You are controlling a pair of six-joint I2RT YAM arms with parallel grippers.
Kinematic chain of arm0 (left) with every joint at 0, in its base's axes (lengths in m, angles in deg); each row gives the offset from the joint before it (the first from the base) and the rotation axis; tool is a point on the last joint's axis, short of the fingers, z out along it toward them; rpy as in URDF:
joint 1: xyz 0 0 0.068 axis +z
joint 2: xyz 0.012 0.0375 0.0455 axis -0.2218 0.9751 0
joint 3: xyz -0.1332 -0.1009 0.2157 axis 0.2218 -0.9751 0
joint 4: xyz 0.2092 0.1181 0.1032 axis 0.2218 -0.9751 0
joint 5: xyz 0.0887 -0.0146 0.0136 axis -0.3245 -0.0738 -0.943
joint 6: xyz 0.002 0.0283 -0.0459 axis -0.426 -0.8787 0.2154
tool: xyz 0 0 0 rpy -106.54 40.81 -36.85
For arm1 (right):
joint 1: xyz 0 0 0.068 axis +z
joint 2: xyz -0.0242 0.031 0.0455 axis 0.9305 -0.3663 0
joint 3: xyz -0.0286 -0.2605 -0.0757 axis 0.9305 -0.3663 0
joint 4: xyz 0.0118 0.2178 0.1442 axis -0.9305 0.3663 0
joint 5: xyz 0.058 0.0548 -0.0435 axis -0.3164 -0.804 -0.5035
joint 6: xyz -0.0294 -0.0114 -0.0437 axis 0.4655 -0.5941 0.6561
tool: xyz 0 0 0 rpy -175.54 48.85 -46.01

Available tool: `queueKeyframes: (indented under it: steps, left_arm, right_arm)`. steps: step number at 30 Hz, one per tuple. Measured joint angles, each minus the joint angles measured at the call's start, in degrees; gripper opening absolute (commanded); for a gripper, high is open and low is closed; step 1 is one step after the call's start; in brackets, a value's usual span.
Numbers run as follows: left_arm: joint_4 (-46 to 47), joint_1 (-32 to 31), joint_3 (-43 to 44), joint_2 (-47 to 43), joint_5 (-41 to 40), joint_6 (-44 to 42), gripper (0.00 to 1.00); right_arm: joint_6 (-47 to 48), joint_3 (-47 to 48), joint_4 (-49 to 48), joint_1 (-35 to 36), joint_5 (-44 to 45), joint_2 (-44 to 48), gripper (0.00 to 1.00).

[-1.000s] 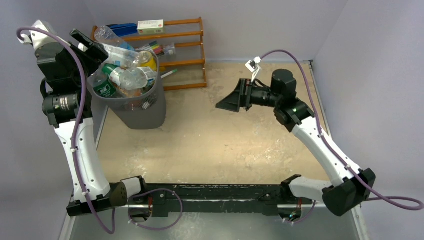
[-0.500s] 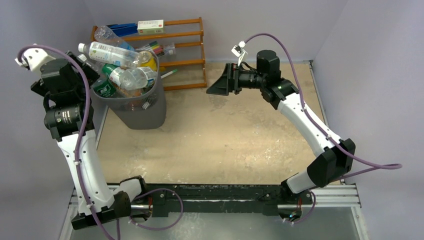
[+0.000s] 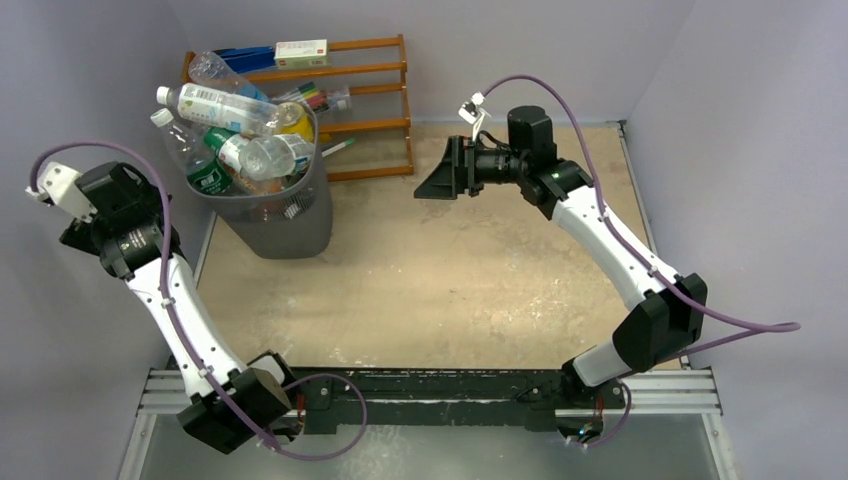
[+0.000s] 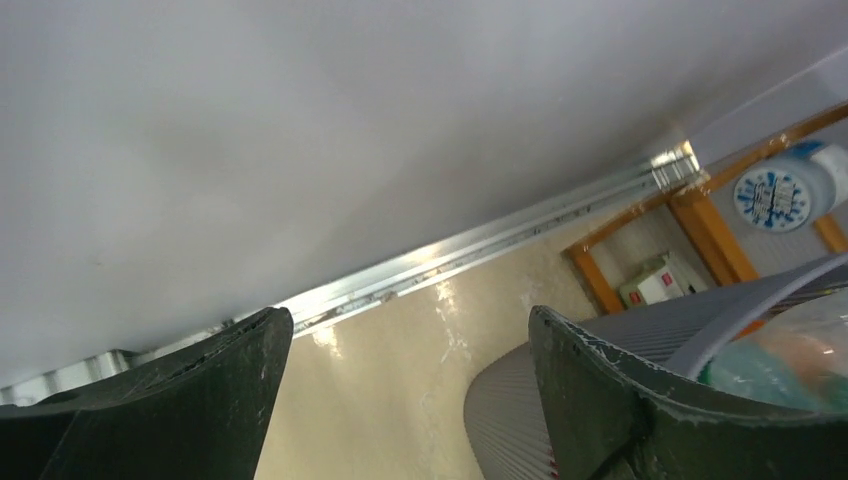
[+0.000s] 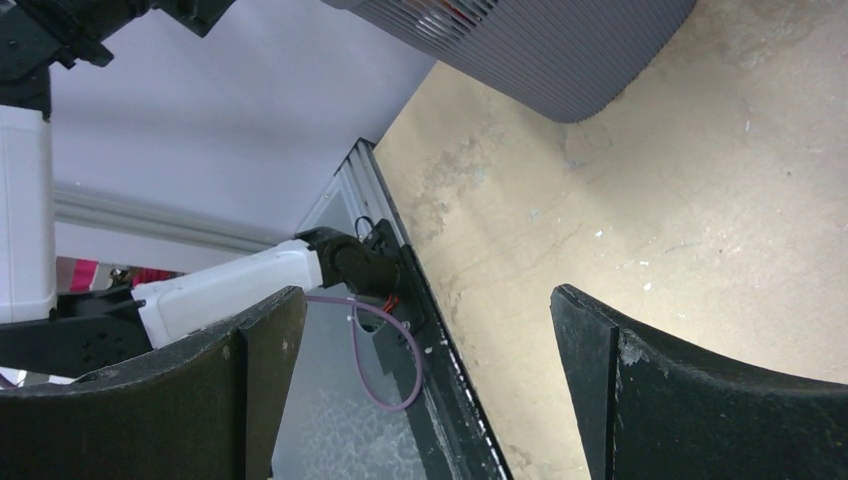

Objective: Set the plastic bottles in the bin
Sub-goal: Move the trash bin to the center of the board.

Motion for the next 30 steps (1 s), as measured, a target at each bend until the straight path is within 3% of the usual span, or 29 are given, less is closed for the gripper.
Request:
queueKeyframes:
  steps: [4,11,30]
  left_arm:
    - [3.8,2.0,-6.3,0.3,5.7,1.1,0.81]
    - [15.4,2.7,-13.7,2.4,16.3,1.5,0.81]
    - [50.8,3.1,-30.3,11.2,28.3,7.6,0.79]
  right_arm:
    - [0.3,-1.9,0.0,0.0,0.0,0.1,0.95]
    - [1.0,-3.3,0.4,0.0,0.1,0.1,0.95]
    - [1.6,-6.0,0.4,0.0,0.4,0.2,0.95]
